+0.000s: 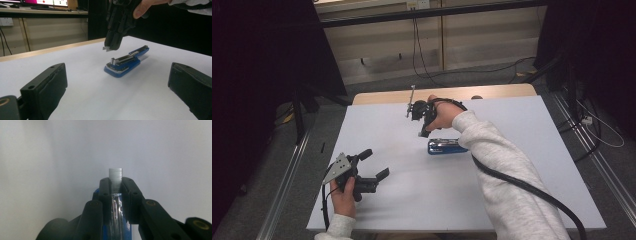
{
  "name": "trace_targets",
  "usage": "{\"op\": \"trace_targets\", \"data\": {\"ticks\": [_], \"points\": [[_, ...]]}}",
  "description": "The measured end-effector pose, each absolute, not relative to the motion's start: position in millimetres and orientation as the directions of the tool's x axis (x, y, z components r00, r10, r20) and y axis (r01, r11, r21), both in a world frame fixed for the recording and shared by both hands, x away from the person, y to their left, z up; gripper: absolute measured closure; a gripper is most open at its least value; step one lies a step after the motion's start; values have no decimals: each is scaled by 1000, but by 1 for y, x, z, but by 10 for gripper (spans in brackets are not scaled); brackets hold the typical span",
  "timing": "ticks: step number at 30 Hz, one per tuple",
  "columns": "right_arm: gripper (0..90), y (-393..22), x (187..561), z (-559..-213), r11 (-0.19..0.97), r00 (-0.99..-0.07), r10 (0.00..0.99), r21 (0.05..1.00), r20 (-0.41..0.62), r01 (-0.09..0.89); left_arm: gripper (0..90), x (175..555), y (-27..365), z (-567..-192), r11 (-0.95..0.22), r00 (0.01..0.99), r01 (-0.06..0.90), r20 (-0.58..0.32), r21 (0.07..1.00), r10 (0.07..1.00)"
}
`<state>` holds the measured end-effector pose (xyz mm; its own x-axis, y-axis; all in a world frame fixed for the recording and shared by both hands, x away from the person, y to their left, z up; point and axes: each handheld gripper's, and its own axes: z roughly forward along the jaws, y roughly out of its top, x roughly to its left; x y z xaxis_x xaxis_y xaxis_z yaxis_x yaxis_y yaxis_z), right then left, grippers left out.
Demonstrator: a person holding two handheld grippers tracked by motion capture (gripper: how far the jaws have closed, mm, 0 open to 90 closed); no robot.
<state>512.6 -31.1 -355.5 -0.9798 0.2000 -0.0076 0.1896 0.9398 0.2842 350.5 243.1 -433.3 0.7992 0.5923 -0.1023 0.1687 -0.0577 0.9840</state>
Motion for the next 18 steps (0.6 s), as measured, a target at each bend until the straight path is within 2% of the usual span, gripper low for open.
{"op": "trace_targets", "data": {"ticks": [18], "points": [[791, -33, 512, -354, 942, -980, 201, 275, -12, 190, 23, 349, 243, -433, -58, 800, 174, -107, 983, 590]]}}
